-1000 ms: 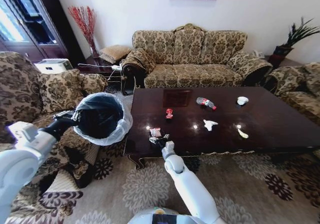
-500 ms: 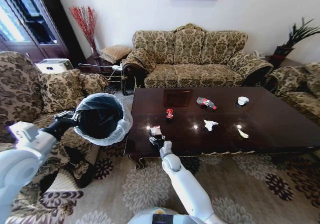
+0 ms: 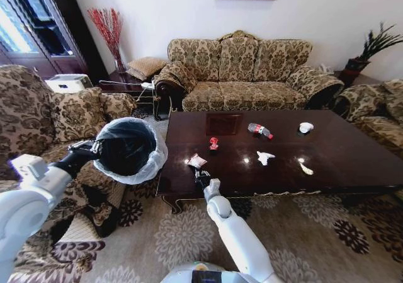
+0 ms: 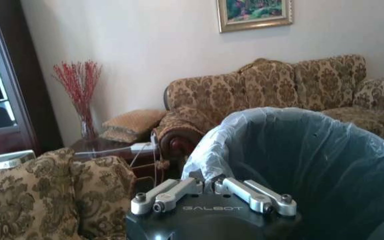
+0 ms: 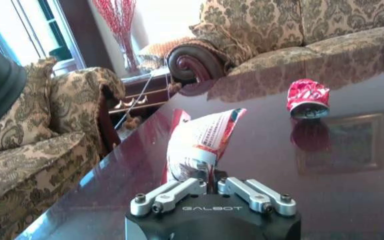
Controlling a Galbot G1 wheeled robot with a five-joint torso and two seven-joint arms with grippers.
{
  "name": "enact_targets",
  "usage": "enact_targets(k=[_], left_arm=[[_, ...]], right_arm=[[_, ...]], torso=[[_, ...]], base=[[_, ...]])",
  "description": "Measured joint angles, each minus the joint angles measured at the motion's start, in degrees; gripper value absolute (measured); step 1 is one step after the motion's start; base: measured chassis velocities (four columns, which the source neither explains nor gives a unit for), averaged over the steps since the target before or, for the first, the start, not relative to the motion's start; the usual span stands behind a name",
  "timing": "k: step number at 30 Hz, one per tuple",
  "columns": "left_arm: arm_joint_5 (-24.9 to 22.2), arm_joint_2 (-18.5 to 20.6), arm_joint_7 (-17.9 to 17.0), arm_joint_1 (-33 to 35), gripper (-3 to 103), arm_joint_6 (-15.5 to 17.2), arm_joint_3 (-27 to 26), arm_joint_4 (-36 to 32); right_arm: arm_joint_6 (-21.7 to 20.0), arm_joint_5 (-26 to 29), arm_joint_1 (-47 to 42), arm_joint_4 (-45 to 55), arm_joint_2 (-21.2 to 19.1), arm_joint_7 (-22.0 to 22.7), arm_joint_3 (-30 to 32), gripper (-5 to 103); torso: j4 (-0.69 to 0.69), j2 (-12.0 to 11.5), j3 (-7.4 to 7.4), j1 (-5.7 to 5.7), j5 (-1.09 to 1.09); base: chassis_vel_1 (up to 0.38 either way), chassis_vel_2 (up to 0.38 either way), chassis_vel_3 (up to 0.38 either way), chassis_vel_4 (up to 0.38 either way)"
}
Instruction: Move to the front of the table and place the trash on the table into the trash bin.
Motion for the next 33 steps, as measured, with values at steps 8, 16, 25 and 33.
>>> enact_targets(k=[8, 16, 25, 33], left_arm=[[-0.35, 1.18, -0.02, 0.73, 4, 0.2, -0.72, 0.3], [-8.15, 7.54, -1.76, 1.91, 4, 5.5, -0.66, 1.62], [-16.45, 13.84, -2.75, 1.52, 4, 9.13, 3.11, -0.98], [-21.81, 16.19, -3.41, 1.85, 4, 10.83, 4.84, -8.14]], right_arm=[[3.93, -1.49, -2.57, 6.38, -2.33, -1.09, 2.21, 0], [10.68, 2.35, -10.59, 33.48, -11.18, -8.64, 10.17, 0], [11.28, 10.02, -14.8, 49.63, -18.18, -15.55, 12.9, 0], [8.81, 11.14, -14.33, 52.73, -20.85, -21.78, 5.77, 0]], torso=[[0.01, 0.0, 0.0, 0.0, 0.02], [0.06, -0.01, -0.01, 0.0, 0.02], [-0.03, -0.01, 0.0, 0.0, 0.05], [0.02, -0.01, 0.0, 0.0, 0.02]], base=[[0.0, 0.0, 0.0, 0.0], [0.0, 0.0, 0.0, 0.0], [0.0, 0.0, 0.0, 0.0], [0.0, 0.0, 0.0, 0.0]])
